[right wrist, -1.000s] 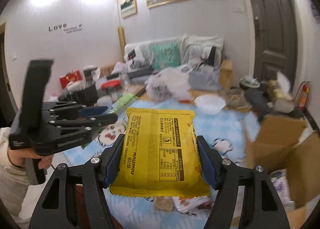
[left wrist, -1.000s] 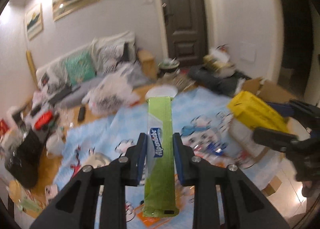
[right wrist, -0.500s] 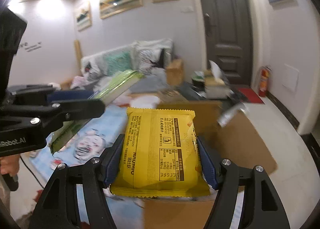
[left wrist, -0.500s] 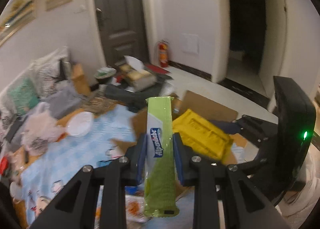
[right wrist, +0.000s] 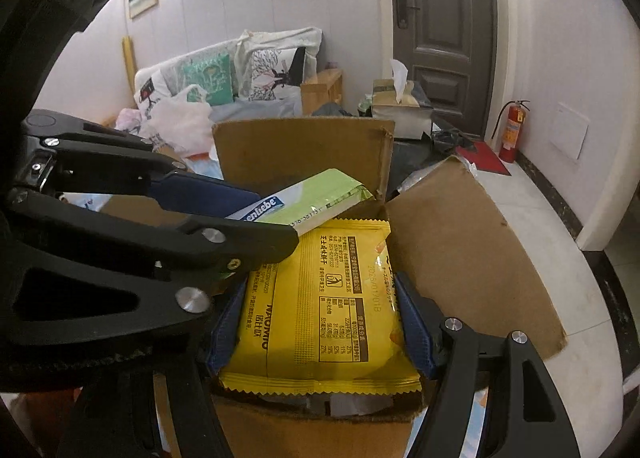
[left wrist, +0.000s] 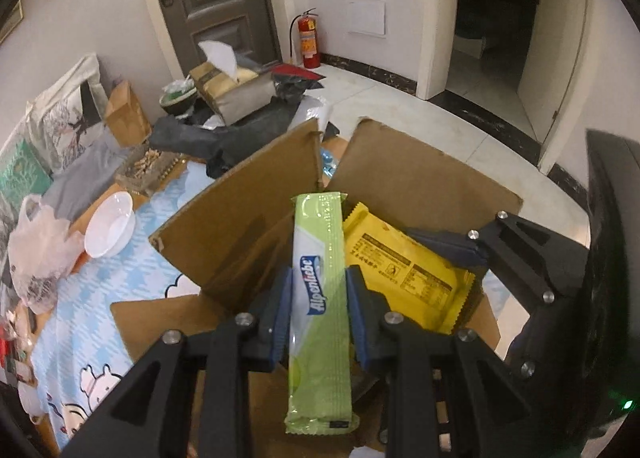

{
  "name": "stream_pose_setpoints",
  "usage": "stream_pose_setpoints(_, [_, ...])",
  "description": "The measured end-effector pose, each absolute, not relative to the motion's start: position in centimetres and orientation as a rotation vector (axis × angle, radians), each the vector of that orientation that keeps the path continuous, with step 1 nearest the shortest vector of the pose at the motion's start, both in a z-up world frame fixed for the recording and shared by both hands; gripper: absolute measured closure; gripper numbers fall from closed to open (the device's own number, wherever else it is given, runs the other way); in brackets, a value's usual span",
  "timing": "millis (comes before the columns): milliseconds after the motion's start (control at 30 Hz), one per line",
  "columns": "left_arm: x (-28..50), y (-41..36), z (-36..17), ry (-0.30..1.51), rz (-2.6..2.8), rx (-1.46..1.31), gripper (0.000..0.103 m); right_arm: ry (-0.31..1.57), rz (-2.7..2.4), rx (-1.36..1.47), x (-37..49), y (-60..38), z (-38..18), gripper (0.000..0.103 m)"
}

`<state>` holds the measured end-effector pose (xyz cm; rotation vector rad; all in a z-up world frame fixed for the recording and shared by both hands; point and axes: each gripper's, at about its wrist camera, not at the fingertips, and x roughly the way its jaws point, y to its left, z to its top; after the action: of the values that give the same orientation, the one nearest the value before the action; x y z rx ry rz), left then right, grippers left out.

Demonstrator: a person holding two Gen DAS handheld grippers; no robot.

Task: Organize snacks
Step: 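Release both packs into the box and return both grippers to the pile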

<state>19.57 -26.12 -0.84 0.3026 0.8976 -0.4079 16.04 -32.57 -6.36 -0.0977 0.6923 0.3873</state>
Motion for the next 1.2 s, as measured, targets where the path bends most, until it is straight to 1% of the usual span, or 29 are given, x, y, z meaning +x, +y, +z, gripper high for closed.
stream_pose_setpoints(33, [19.5,-25.8,-0.7,0.892,-0.405,0.296,0.072,0.694,0.385,-0.106,16.0,-32.5,-6.4,0.037])
stream_pose_setpoints(67, [19.3,-25.5,-0.4,0.882,-0.399,0.294,0.063,0.695,0.384,-0.112,16.0,-32.5,-6.5,0.036])
stream_pose_setpoints(133, [18.8,-24.9,0.2,0.859,-0.385,0.293,0.055,0.691,0.393,-0.112,15.8,-32.4,-6.3,0.034])
stream_pose_setpoints(167, [18.5,-24.6,0.6,0.847,-0.381,0.292,0.055,0.687,0.397,-0.109,15.6,-32.5,-6.2,0.031])
stream_pose_setpoints(300, [16.9,-22.8,2.0,0.805,-0.378,0.282,0.054,0.671,0.404,-0.087,14.6,-32.4,-5.4,0.030])
stream_pose_setpoints(367, [15.7,-21.5,2.8,0.777,-0.364,0.281,0.049,0.663,0.417,-0.081,14.0,-32.0,-4.9,0.030])
stream_pose_setpoints(433, [14.4,-19.7,3.6,0.746,-0.333,0.283,0.047,0.644,0.428,-0.085,13.3,-31.4,-4.2,0.030])
stream_pose_setpoints(600, [10.7,-14.0,5.2,0.687,-0.257,0.257,0.045,0.570,0.570,-0.059,10.8,-28.1,-1.5,0.030])
stream_pose_setpoints(667, [9.2,-11.4,5.5,0.668,-0.218,0.235,0.040,0.550,0.617,-0.074,9.9,-26.4,-0.7,0.030])
stream_pose_setpoints(700, [8.4,-9.9,5.4,0.660,-0.192,0.221,0.040,0.540,0.653,-0.089,9.2,-25.1,-0.3,0.030])
stream_pose_setpoints(900, [5.6,-2.6,2.7,0.693,-0.100,0.169,0.039,0.557,0.821,-0.172,6.8,-18.3,-0.7,0.030])
stream_pose_setpoints(1033, [4.6,1.5,-0.1,0.732,-0.077,0.125,0.039,0.625,0.862,-0.233,6.5,-14.1,-3.1,0.030])
stream_pose_setpoints(1200, [3.8,5.5,-5.0,0.803,-0.062,0.072,0.039,0.732,0.906,-0.282,6.9,-10.4,-7.0,0.030])
